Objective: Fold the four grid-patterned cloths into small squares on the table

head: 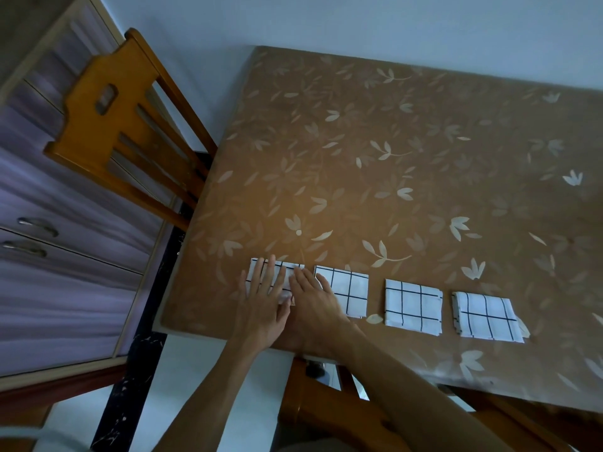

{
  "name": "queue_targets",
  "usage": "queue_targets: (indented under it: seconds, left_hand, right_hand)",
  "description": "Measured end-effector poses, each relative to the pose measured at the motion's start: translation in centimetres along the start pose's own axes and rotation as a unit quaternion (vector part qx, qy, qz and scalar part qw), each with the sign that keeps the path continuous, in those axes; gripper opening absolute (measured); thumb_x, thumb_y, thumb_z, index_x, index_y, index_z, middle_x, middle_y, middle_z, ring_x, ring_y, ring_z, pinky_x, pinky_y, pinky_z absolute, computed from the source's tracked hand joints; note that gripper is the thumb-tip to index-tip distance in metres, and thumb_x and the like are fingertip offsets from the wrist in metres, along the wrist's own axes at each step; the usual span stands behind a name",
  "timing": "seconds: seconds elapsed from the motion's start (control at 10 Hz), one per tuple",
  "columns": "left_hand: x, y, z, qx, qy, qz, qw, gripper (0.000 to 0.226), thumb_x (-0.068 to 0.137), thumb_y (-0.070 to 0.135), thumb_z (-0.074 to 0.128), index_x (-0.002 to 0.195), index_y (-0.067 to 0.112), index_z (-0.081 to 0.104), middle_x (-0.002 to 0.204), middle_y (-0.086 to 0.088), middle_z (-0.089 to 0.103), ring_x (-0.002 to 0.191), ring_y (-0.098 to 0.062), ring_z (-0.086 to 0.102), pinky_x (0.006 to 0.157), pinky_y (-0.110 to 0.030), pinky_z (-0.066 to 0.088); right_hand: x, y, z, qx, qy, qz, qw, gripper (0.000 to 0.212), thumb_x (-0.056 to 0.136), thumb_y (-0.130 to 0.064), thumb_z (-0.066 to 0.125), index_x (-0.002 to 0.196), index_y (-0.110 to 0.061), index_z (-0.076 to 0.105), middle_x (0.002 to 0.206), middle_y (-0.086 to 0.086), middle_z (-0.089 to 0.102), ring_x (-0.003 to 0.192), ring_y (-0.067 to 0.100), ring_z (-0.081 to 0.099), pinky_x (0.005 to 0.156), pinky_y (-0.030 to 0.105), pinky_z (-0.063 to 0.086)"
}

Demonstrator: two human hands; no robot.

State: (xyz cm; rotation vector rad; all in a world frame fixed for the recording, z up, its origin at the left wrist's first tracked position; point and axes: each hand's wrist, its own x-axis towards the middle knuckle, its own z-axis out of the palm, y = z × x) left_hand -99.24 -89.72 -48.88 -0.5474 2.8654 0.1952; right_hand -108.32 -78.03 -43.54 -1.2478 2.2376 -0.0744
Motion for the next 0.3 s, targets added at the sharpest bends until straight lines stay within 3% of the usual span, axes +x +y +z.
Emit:
queue_targets:
  seconds: [0.1,0.2,0.3]
  left_hand:
    - [-0.4,0.8,-1.4,-0.028,0.031,0.017,0.999,0.059,0.098,0.051,0.033,0.149,0.021,0.037,0.161,-0.008,0.025,0.151,-0.028,0.015,0.119,-0.055,0.021]
    - [-1.4,2.2,-2.8,-0.078,0.047,0.033,0.995,0.045,0.100,0.038,0.044,0.141,0.020,0.048,0.159,-0.004,0.032,0.149,-0.022,0.020,0.121,-0.041,0.014]
    - [-2.3,3.6,-4.1,-0.163,0.017,0.014,0.986,0.037,0.100,0.029,0.047,0.136,0.023,0.052,0.147,0.003,0.046,0.140,-0.015,0.035,0.117,-0.031,0.026]
  right_hand:
    - [-2.4,-0.4,-2.6,0.071,0.038,0.012,0.997,0.068,0.088,-0.049,0.061,0.139,-0.007,0.046,0.145,0.013,0.046,0.135,0.030,0.043,0.112,0.039,0.030]
    - [-4.8,0.0,-4.4,0.127,0.054,0.077,0.987,0.042,0.086,-0.038,0.064,0.117,-0.010,0.060,0.111,0.009,0.063,0.102,0.027,0.062,0.087,0.037,0.048]
    - [-6.1,1.5,-4.0,0.125,0.056,0.135,0.981,0.034,0.090,-0.022,0.056,0.122,-0.015,0.062,0.121,0.006,0.065,0.109,0.026,0.062,0.089,0.037,0.053]
